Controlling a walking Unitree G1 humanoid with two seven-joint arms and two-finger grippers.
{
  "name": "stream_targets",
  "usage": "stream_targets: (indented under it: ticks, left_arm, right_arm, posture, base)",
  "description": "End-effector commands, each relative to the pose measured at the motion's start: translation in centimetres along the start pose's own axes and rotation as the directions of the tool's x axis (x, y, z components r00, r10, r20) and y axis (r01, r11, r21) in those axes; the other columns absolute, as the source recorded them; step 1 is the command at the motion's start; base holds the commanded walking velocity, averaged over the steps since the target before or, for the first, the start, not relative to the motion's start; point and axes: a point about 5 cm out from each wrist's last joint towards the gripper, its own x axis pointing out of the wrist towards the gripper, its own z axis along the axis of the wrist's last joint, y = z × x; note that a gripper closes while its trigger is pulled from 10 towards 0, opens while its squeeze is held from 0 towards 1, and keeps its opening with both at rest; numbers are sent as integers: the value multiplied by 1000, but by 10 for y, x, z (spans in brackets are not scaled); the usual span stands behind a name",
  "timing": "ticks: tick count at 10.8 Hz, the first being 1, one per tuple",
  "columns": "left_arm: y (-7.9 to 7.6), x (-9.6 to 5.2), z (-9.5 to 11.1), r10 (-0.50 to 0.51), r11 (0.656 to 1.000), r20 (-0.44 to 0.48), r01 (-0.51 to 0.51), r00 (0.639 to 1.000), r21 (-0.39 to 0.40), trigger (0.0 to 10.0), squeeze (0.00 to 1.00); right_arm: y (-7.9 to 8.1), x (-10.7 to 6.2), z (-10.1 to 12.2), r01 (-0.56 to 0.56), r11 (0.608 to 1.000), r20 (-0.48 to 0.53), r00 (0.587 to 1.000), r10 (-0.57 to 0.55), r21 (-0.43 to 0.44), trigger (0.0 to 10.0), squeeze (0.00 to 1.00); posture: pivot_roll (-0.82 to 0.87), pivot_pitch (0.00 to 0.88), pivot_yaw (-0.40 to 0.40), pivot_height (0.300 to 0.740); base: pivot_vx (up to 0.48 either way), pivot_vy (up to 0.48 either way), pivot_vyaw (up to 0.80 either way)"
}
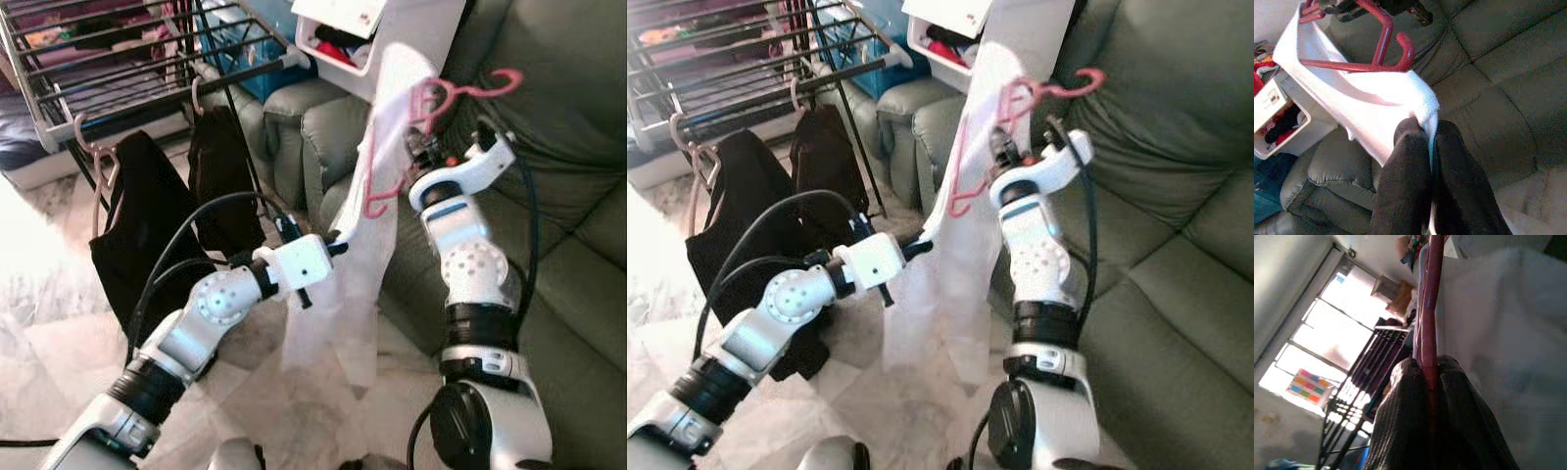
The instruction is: Hang hanger
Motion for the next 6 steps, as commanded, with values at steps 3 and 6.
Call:
stream_targets:
  ticks: [3, 6]
  left_arm:
    - [2, -7, 2, 18, 1000, 8, -18, 1000, 13, 10000, 0]
    - [10, -12, 7, 62, 998, 19, -62, 998, 1, 10000, 0]
  right_arm:
    - [-45, -7, 65, 228, 968, 218, 955, -201, -109, 10000, 0]
    - [-31, 11, 101, 231, 951, 338, 929, -153, -206, 10000, 0]
  posture:
    - [-48, 0, -10, 740]
    - [-40, 0, -12, 740]
  base:
    - [0, 0, 0]
    - [0, 0, 0]
